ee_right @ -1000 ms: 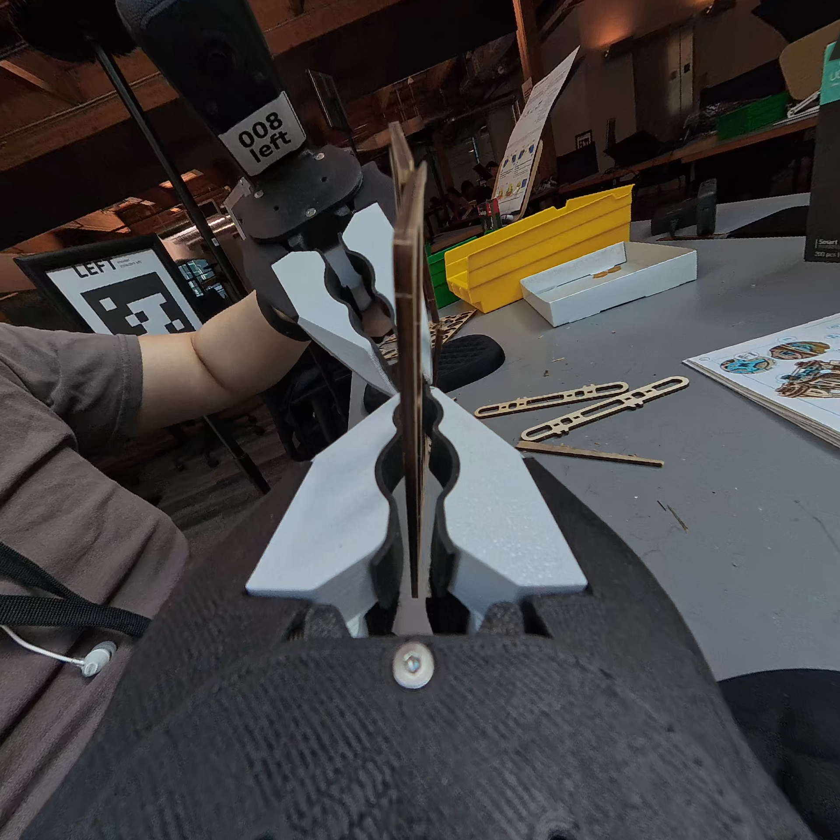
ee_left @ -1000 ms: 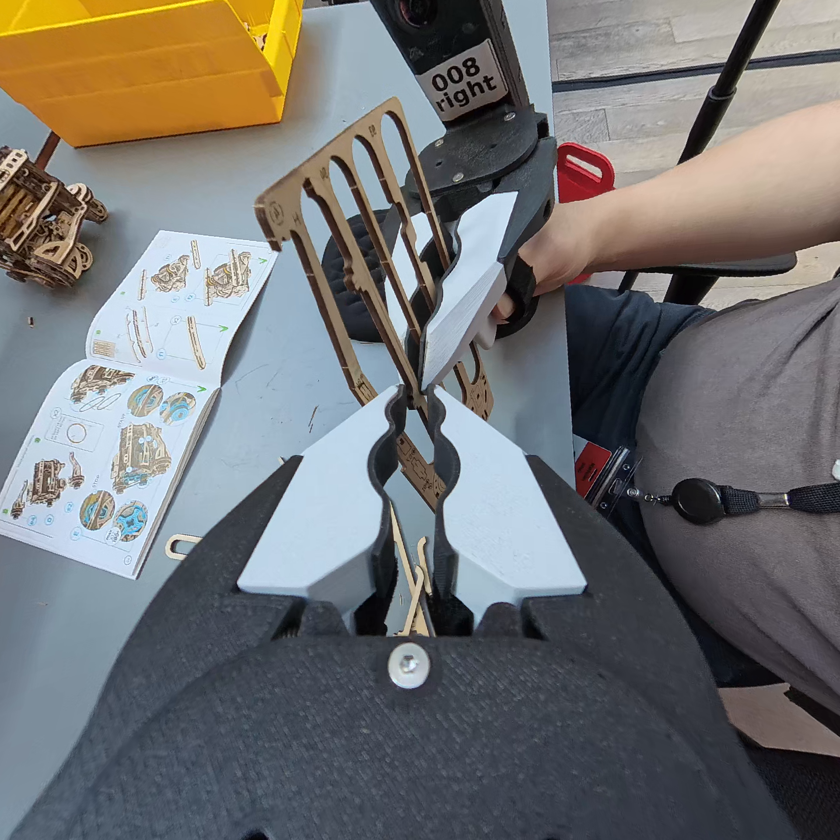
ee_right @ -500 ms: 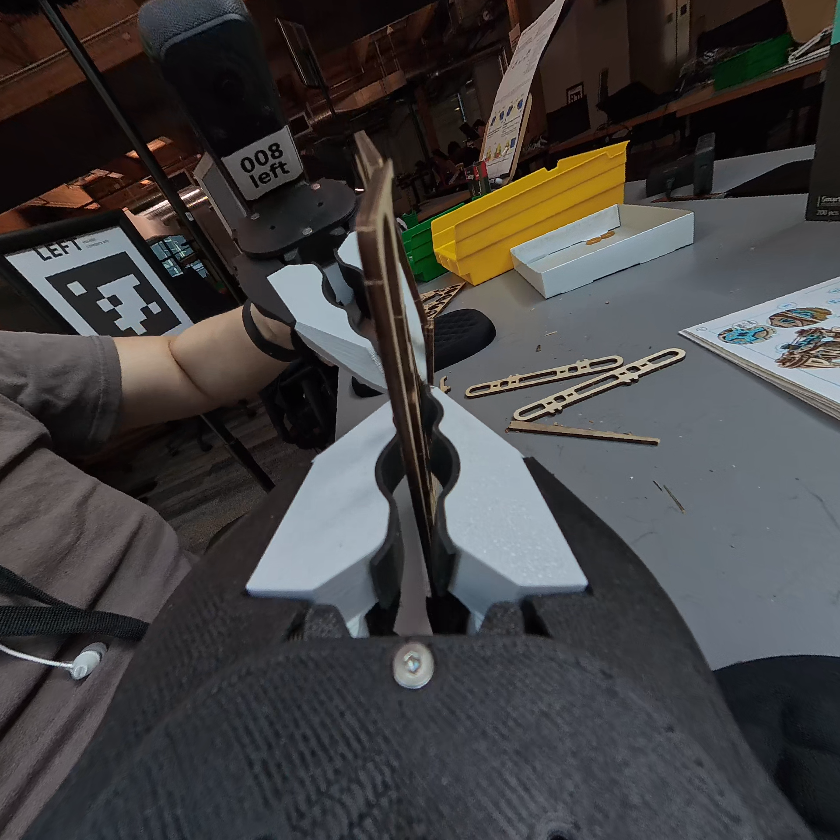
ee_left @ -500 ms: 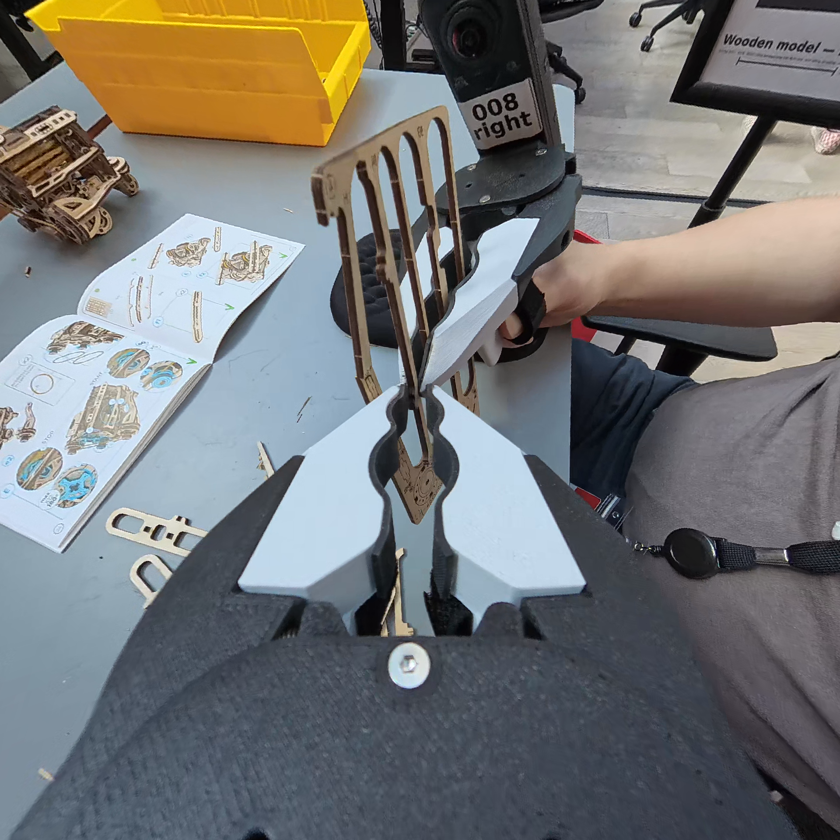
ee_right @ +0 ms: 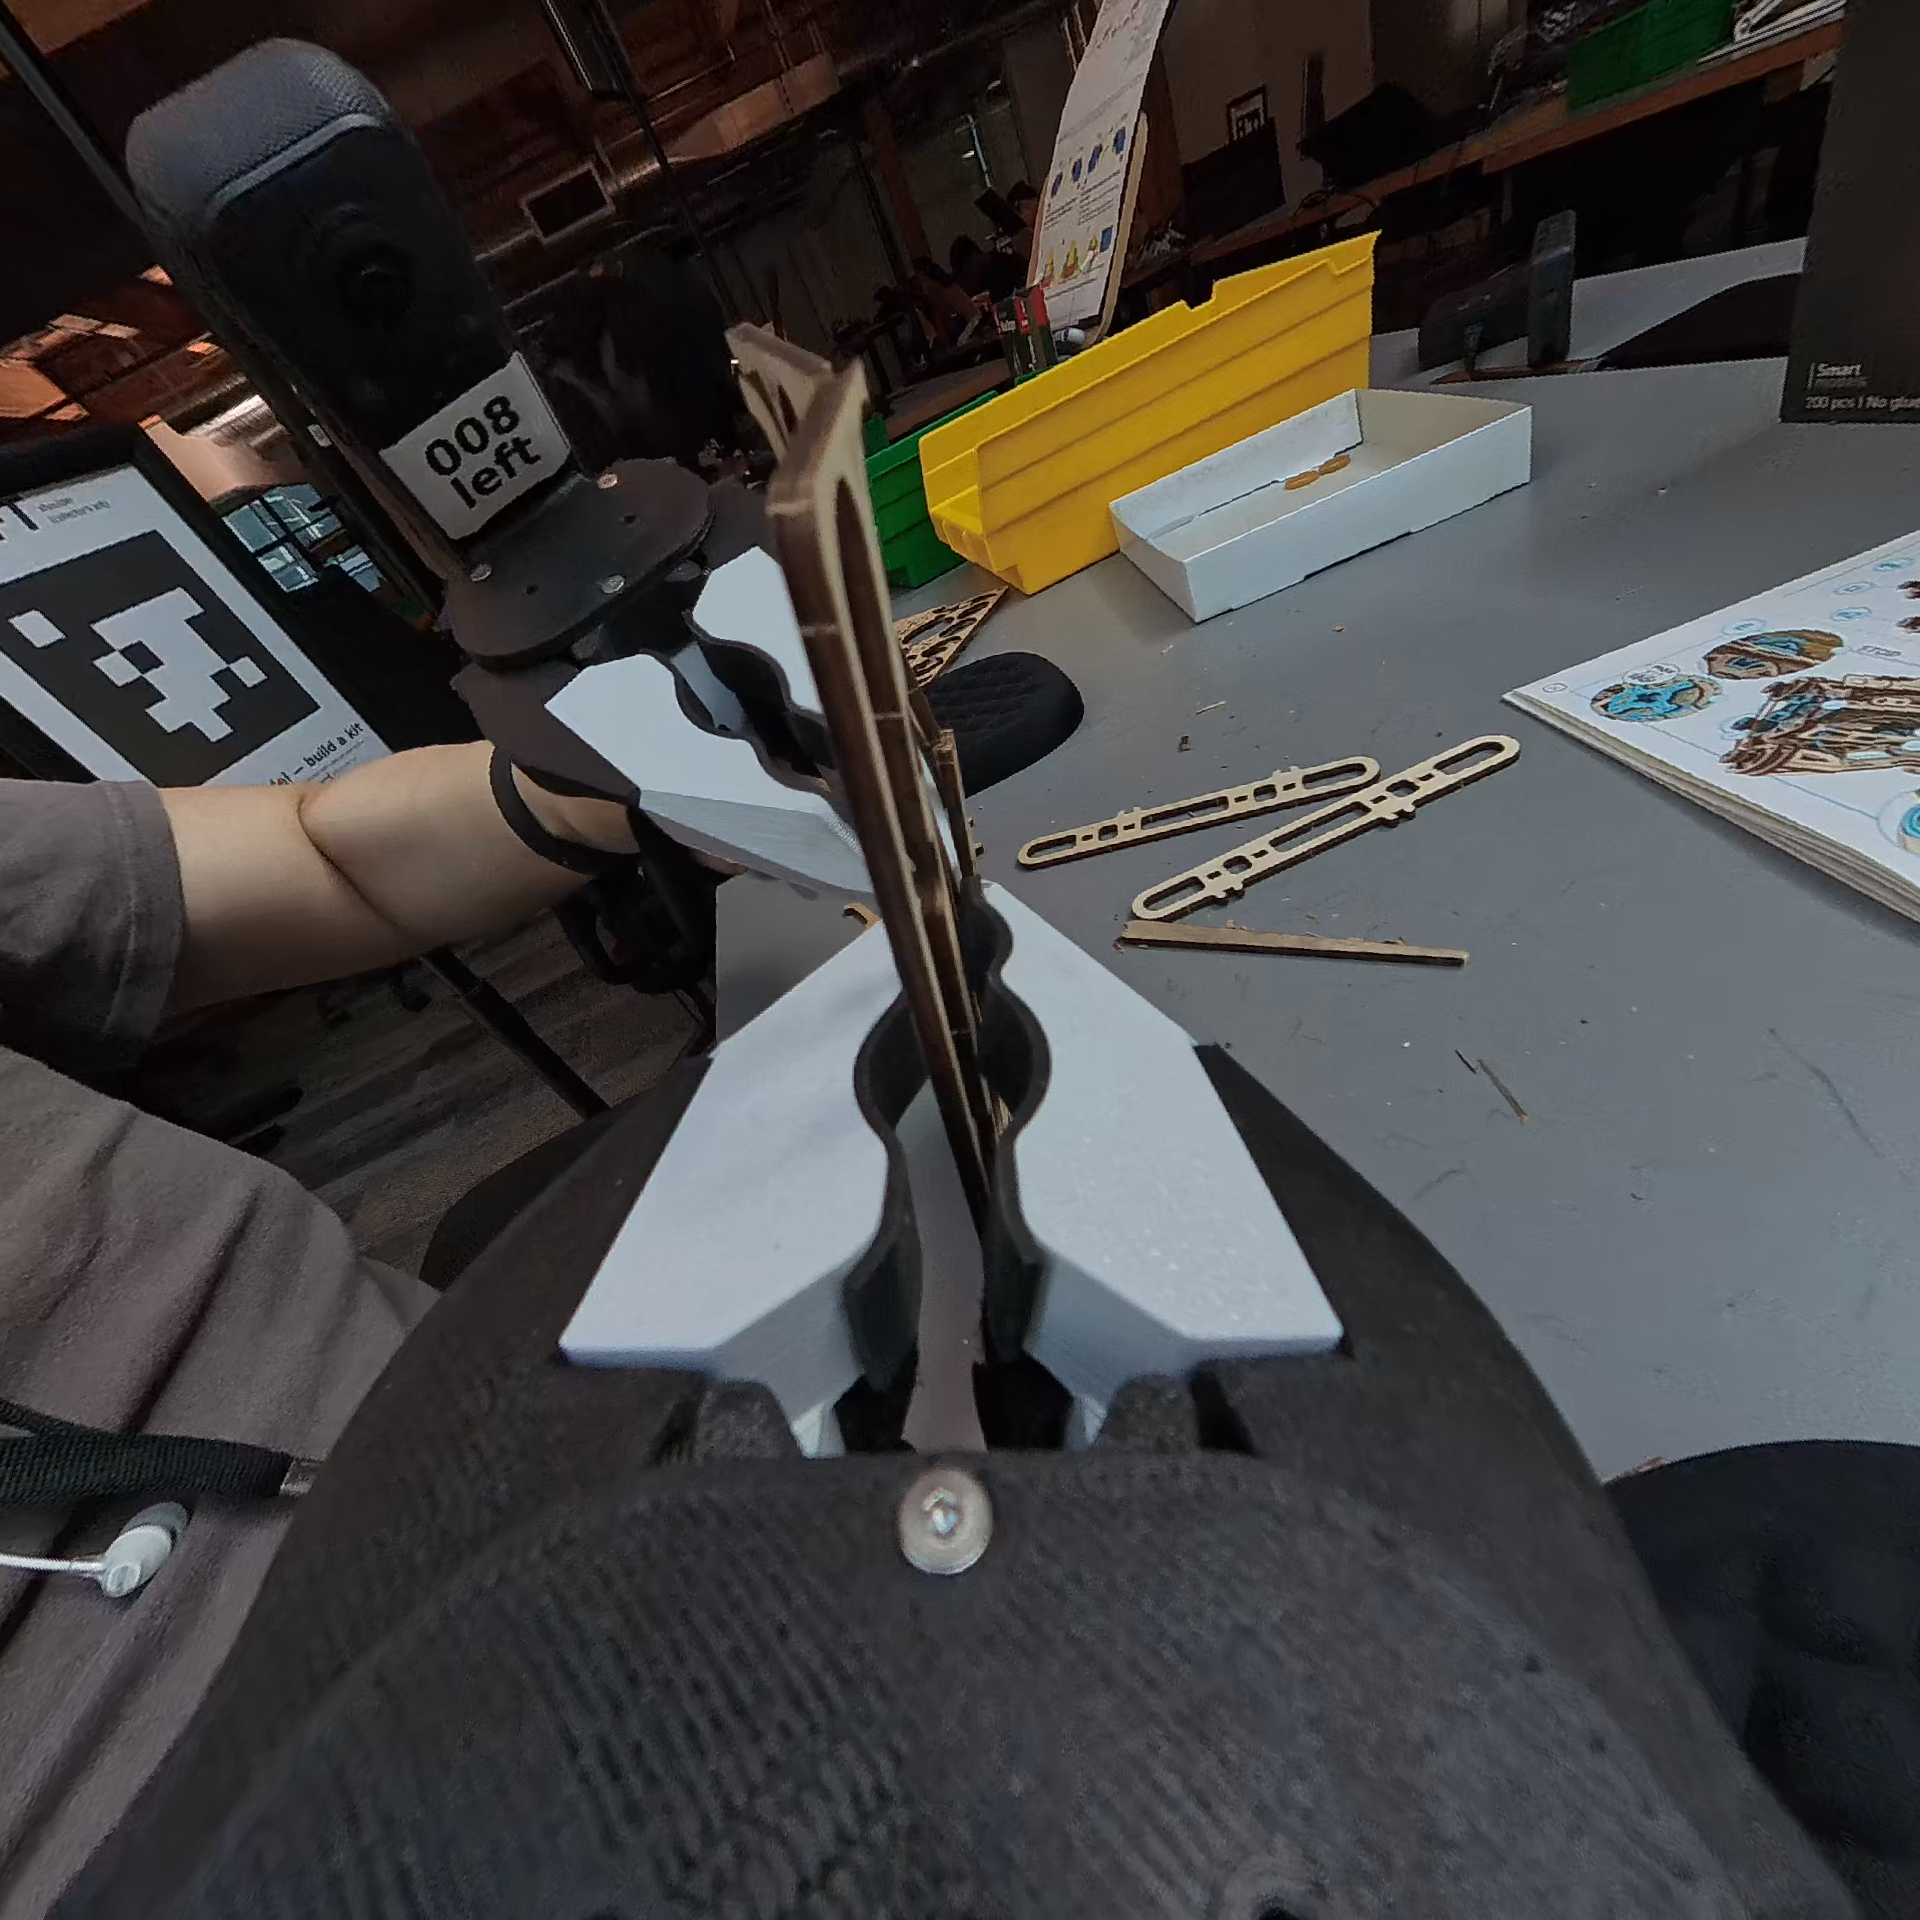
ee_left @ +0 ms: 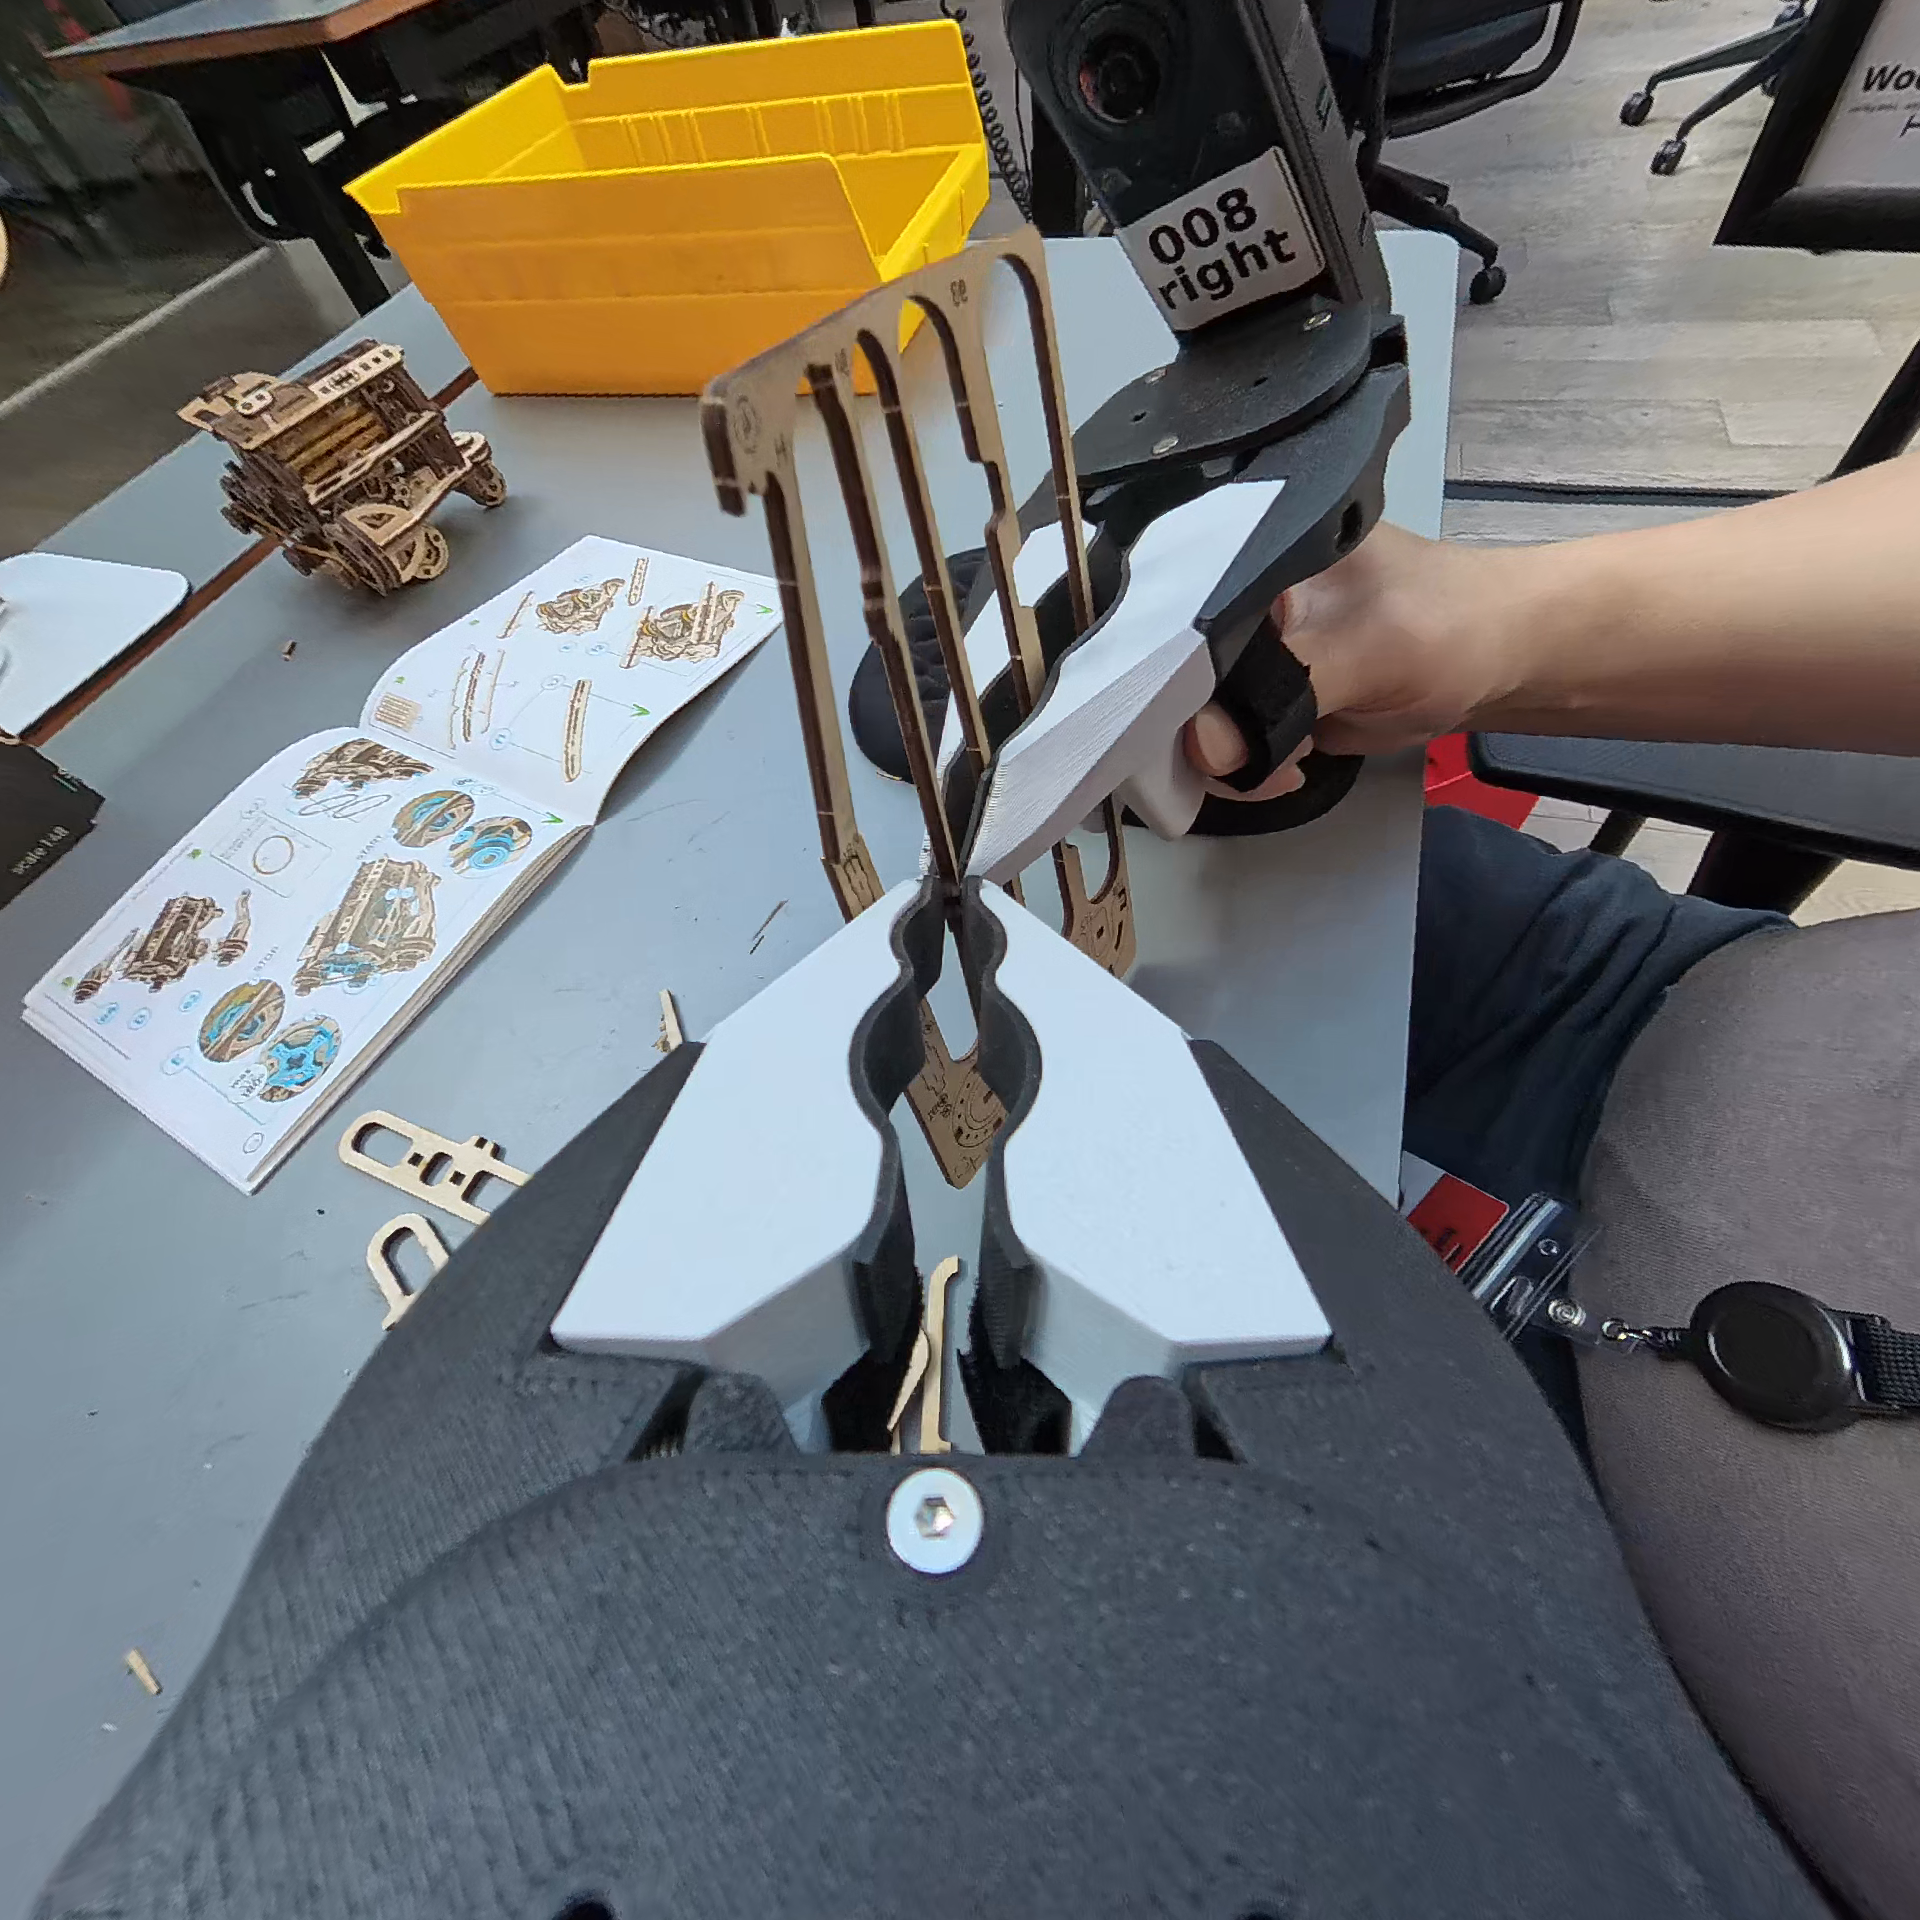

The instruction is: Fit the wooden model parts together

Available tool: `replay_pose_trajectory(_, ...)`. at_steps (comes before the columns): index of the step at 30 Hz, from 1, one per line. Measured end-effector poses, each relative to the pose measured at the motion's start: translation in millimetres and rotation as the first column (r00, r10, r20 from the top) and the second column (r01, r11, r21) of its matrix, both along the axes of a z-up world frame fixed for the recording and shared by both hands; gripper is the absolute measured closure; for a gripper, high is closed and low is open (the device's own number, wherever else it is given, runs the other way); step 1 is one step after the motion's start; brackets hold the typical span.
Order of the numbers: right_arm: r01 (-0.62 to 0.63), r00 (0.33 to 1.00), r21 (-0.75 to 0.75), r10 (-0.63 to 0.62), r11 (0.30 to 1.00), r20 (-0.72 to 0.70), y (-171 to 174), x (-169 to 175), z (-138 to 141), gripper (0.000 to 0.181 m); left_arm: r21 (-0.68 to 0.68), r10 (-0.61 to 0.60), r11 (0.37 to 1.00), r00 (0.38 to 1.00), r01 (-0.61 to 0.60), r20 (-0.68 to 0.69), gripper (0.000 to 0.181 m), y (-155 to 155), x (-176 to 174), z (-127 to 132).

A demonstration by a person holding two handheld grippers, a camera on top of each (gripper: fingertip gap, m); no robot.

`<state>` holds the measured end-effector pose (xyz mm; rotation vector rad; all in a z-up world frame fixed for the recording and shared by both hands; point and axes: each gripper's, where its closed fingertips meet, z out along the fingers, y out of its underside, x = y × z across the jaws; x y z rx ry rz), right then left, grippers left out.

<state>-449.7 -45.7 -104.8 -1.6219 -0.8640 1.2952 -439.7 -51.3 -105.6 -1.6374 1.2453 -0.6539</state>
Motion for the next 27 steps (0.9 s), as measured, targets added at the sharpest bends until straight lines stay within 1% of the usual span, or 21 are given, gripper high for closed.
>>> replay_pose_trajectory(2,0.001,1.000,-0.016,-0.001,1.000,0.004,1,0,-1,0.181,0.008,0.008,1.000,1.000,-0.008,0.000,0.180,1,0,-2)
replay_pose_trajectory(4,-0.013,1.000,-0.018,0.013,1.000,-0.005,0,0,0,0.181,-0.011,-0.012,1.000,1.000,0.012,0.018,0.180,0,-1,-1)
replay_pose_trajectory(5,-0.015,1.000,-0.019,0.015,1.000,-0.003,0,-1,-1,0.181,-0.004,-0.023,1.000,1.000,0.023,0.015,0.180,0,-1,-1)
replay_pose_trajectory(7,-0.012,1.000,0.003,0.012,1.000,0.006,-1,-1,-1,0.181,0.054,-0.037,0.998,0.999,0.038,-0.012,0.179,0,-1,-1)
replay_pose_trajectory(9,-0.006,1.000,0.016,0.006,1.000,-0.008,-2,0,2,0.181,0.060,-0.026,0.998,1.000,0.027,-0.002,0.179,0,0,2)
replay_pose_trajectory(12,-0.002,1.000,0.052,0.003,0.999,-0.018,-4,1,5,0.181,0.028,-0.044,0.999,0.998,0.043,0.034,0.180,-2,0,5)
replay_pose_trajectory(15,-0.048,0.997,0.064,0.051,0.997,-0.058,-12,2,11,0.181,0.028,-0.088,0.996,0.993,0.086,0.074,0.180,-9,2,12)
replay_pose_trajectory(19,-0.073,0.996,0.085,0.077,0.994,-0.051,-17,0,12,0.181,-0.065,-0.136,0.988,0.988,0.141,0.069,0.180,-14,0,12)
replay_pose_trajectory(25,-0.106,0.991,0.085,0.112,0.991,-0.071,-22,0,14,0.181,-0.090,-0.200,0.974,0.977,0.206,0.073,0.181,-20,1,14)
replay_pose_trajectory(27,-0.137,0.987,0.089,0.143,0.987,-0.073,-26,-1,15,0.181,-0.100,-0.234,0.965,0.969,0.241,0.084,0.181,-24,0,16)
